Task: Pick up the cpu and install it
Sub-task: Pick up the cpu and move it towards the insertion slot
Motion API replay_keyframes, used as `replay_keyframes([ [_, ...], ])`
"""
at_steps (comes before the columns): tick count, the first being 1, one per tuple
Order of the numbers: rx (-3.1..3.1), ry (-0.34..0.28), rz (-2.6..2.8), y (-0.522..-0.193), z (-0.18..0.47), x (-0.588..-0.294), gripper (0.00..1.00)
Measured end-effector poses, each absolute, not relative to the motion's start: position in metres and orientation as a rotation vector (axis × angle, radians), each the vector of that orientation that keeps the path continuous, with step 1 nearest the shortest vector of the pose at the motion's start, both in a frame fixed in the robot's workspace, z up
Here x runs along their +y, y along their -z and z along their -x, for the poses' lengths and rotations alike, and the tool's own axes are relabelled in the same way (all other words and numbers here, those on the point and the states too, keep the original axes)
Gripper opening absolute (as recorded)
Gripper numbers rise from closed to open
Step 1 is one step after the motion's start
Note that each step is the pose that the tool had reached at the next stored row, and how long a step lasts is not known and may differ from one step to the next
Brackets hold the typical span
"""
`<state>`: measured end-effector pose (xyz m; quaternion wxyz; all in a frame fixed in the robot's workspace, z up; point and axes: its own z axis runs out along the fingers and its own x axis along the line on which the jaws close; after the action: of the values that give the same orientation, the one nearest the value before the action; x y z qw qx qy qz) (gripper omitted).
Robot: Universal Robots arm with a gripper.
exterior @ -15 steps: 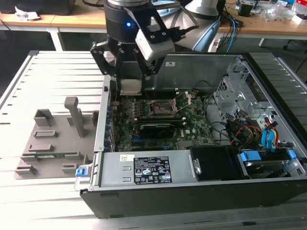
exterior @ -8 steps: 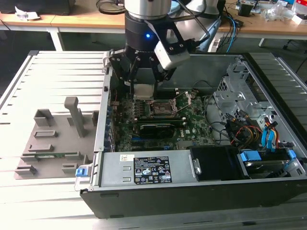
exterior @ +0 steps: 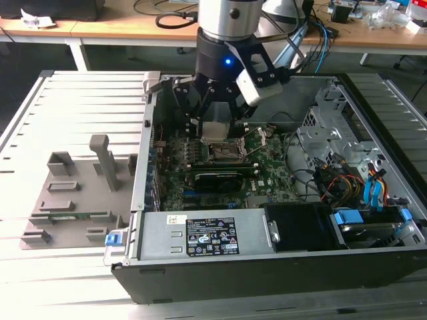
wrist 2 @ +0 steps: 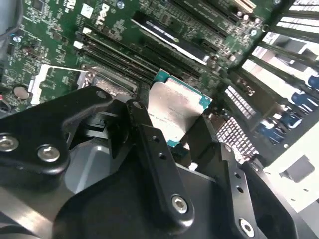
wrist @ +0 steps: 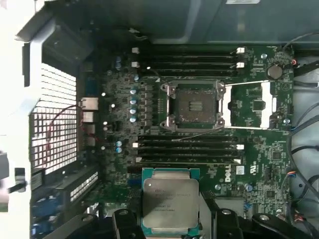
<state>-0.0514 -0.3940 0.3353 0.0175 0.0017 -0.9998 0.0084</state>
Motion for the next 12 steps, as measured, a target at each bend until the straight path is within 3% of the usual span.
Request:
replay_keyframes([
  [12,-3.089,-0.026,-0.003,-0.32,0.002,-0.369,0.55],
])
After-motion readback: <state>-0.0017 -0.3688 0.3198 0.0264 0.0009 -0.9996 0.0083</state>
